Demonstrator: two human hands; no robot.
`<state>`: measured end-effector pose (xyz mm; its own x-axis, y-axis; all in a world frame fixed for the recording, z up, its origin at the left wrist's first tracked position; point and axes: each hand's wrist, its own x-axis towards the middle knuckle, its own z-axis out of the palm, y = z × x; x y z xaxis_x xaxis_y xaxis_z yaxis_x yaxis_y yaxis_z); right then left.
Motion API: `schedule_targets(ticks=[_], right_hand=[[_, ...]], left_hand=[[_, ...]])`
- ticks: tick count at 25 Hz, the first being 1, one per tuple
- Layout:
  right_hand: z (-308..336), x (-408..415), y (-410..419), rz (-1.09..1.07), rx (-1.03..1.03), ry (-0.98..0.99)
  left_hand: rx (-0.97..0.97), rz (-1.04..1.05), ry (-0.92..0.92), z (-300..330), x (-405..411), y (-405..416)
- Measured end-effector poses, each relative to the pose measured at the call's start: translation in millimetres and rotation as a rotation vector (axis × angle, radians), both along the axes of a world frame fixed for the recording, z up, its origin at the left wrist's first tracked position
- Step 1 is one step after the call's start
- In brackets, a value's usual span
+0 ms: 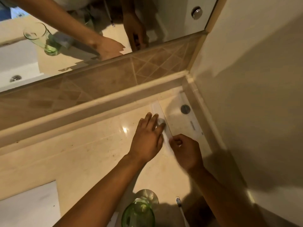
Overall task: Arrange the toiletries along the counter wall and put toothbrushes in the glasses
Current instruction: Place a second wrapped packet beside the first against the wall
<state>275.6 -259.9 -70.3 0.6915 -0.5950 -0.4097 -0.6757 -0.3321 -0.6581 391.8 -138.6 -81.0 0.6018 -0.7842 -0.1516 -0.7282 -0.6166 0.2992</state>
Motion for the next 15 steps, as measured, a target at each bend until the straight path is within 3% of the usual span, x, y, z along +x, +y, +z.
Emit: schedule_targets(ticks=[6, 11, 15], right_hand=[[-7, -2, 6, 0.133, -0.366, -0.026], [-9, 5, 23, 0.266, -0.398, -0.077], [-13, 10, 17, 0.18, -0.389, -0.036]], left_hand=[[0.005, -0.045, -0.029, -7, 9, -4], [-0.008, -0.055, -0.013, -8, 23, 9], [0.022, -0.076, -0.044, -11, 27, -1]])
